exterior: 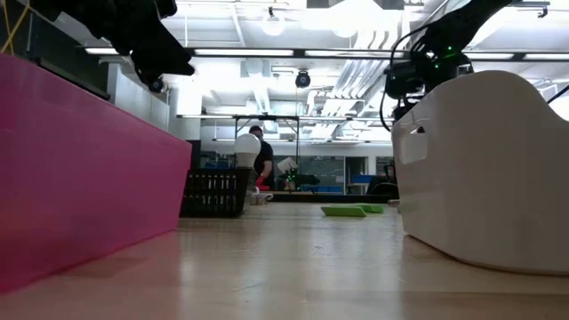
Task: Pick & Place School Supplies
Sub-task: Put the pink hole puncher into the white bin
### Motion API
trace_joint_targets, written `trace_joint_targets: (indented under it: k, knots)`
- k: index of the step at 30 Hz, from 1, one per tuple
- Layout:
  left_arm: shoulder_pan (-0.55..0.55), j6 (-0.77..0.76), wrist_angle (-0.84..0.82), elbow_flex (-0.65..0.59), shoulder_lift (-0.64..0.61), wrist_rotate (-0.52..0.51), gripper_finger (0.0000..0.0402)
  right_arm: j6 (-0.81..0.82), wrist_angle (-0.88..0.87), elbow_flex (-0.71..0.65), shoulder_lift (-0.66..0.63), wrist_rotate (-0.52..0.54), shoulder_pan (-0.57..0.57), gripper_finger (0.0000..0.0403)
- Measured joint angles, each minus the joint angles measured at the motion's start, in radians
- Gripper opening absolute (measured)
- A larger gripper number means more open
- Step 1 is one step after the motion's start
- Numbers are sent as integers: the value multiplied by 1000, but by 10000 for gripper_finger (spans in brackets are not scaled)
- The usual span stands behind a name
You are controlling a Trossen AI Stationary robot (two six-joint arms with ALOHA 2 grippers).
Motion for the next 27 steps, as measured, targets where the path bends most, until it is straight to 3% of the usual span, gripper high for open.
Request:
trace_joint_targets:
  k: [8, 15, 27]
  knots:
    - [0, 0, 0, 0, 0, 0, 127, -1, 33, 0, 0, -16, -2, 154]
    - [0, 0, 0, 0, 0, 0, 127, 0, 32, 1, 41, -66, -32, 157]
    - [0, 0, -1, 0, 0, 0, 127, 0, 51, 1, 162, -35, -35, 157]
